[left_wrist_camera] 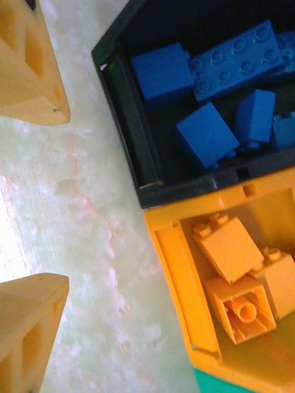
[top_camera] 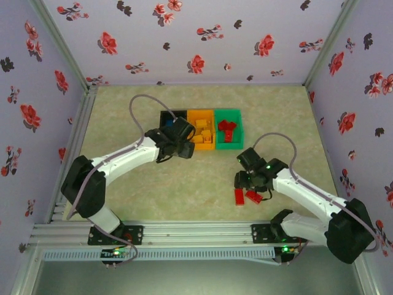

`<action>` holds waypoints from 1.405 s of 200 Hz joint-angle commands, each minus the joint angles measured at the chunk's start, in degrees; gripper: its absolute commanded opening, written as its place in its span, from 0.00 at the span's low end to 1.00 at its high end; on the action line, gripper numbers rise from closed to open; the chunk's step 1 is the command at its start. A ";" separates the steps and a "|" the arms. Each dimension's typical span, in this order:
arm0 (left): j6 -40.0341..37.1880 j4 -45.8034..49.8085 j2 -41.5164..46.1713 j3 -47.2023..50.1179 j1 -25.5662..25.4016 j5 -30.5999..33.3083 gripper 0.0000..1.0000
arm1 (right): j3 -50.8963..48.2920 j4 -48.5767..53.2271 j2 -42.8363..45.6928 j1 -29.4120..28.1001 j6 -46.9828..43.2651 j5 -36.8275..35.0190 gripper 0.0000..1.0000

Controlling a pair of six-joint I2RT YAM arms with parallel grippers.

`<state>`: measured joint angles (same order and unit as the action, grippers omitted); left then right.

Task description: Sort the legos into containers by color

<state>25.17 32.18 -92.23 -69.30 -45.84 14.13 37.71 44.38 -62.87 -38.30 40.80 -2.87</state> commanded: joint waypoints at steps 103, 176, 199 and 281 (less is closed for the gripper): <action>1.50 -0.81 0.55 -1.63 0.58 2.42 0.65 | -1.95 -1.83 -1.42 -13.24 11.93 -4.44 0.58; 1.71 -0.76 0.82 -0.87 0.58 2.44 0.64 | -2.59 -3.78 -6.11 -14.54 12.90 -5.05 0.55; 1.66 -0.71 1.03 -0.60 0.58 2.45 0.64 | -2.89 -4.46 -6.97 -14.69 12.92 -4.89 0.55; 1.28 -0.70 2.13 0.19 0.57 2.44 0.63 | -3.17 -6.12 -10.28 -15.05 12.99 -4.72 0.48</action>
<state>25.87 31.29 -92.16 -69.47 -45.67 15.05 35.38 38.59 -72.03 -52.88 52.75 -6.24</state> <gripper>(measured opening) 0.635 0.490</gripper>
